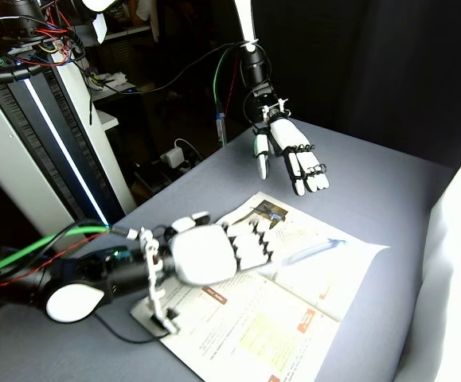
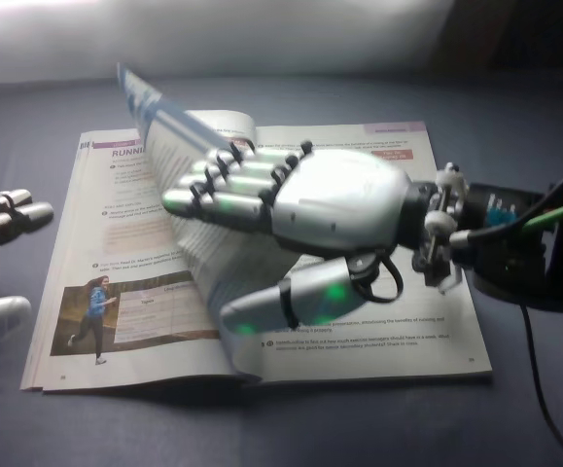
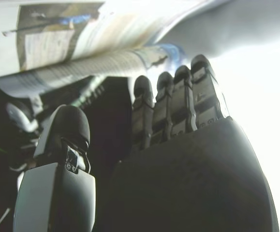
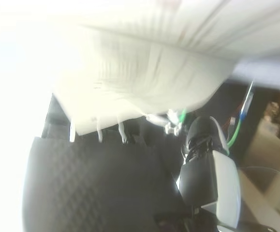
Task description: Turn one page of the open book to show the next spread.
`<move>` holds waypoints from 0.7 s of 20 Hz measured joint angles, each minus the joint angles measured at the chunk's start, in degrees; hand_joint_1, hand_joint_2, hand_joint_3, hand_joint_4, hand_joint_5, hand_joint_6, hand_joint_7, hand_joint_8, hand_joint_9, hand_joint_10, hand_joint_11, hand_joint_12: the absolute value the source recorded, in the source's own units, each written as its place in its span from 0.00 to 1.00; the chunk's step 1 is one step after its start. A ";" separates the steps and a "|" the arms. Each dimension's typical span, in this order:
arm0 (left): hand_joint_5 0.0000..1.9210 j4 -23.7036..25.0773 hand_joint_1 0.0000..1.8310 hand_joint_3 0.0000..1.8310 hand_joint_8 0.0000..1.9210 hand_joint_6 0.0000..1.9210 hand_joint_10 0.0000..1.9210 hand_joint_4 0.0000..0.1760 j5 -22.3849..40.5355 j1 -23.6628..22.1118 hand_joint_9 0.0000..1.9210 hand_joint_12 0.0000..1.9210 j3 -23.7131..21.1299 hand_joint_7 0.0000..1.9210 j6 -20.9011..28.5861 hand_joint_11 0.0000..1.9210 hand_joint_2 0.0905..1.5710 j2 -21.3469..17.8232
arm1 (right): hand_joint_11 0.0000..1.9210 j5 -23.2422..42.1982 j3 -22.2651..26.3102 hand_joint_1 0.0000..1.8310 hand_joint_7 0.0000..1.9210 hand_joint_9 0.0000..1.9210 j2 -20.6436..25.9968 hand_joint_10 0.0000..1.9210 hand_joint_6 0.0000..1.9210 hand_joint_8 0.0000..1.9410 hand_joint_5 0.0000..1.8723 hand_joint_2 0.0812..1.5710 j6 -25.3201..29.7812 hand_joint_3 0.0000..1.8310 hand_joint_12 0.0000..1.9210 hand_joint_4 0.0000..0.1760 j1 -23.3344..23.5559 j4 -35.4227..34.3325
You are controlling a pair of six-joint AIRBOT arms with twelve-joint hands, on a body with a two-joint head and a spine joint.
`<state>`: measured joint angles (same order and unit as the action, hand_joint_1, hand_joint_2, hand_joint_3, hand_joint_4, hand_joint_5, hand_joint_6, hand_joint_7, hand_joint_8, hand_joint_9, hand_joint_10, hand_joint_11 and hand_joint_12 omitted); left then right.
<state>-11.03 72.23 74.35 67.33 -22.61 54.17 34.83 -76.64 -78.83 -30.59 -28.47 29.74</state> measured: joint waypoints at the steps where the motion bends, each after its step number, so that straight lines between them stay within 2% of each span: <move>1: 0.00 -0.20 0.05 0.04 0.00 0.00 0.00 0.00 0.02 0.00 0.01 0.01 0.07 0.00 -0.07 0.02 0.93 0.00 | 0.00 0.59 -0.31 0.00 0.00 0.00 -0.35 0.00 0.00 0.00 0.00 0.69 0.00 0.00 0.00 0.00 0.63 0.04; 2: 0.11 -0.09 0.01 0.00 0.02 0.01 0.02 0.26 -0.04 0.00 0.19 0.25 0.17 0.13 -0.02 0.16 0.74 0.09 | 0.00 0.98 -0.42 0.00 0.00 0.00 -0.92 0.00 0.00 0.00 0.00 0.68 0.02 0.00 0.00 0.00 1.18 0.11; 3: 0.12 -0.26 0.00 0.00 0.01 0.00 0.00 0.31 0.33 -0.02 0.15 0.50 0.42 0.13 -0.02 0.03 0.82 0.37 | 0.00 1.70 -0.42 0.00 0.00 0.00 -1.62 0.00 0.00 0.00 0.00 0.67 0.07 0.00 0.00 0.00 1.64 0.33; 4: 0.12 -0.28 0.00 0.01 0.00 0.00 0.00 0.30 0.31 -0.02 0.14 0.58 0.59 0.13 0.04 0.01 0.84 0.48 | 0.00 2.54 -0.37 0.00 0.00 0.00 -2.29 0.00 0.00 0.00 0.00 0.67 0.20 0.00 0.00 0.00 2.10 0.83; 10: 0.12 -0.22 0.00 0.01 0.00 0.00 0.00 0.30 0.26 0.00 0.14 0.60 0.90 0.13 0.09 0.00 0.84 0.79 | 0.00 12.63 2.01 0.00 0.00 0.00 -3.63 0.00 0.00 0.00 0.00 0.65 3.48 0.00 0.00 0.02 4.31 4.96; 14: 0.12 -0.04 0.00 0.01 0.00 0.00 0.00 0.30 0.22 0.00 0.14 0.60 1.22 0.13 0.07 0.00 0.84 1.01 | 0.00 16.52 2.73 0.00 0.00 0.00 -3.04 0.00 0.00 0.00 0.00 0.65 6.38 0.00 0.00 0.02 4.55 7.69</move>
<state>-11.07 72.44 74.35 68.55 -22.55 55.18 51.35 -73.91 -81.87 -24.21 -23.92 37.43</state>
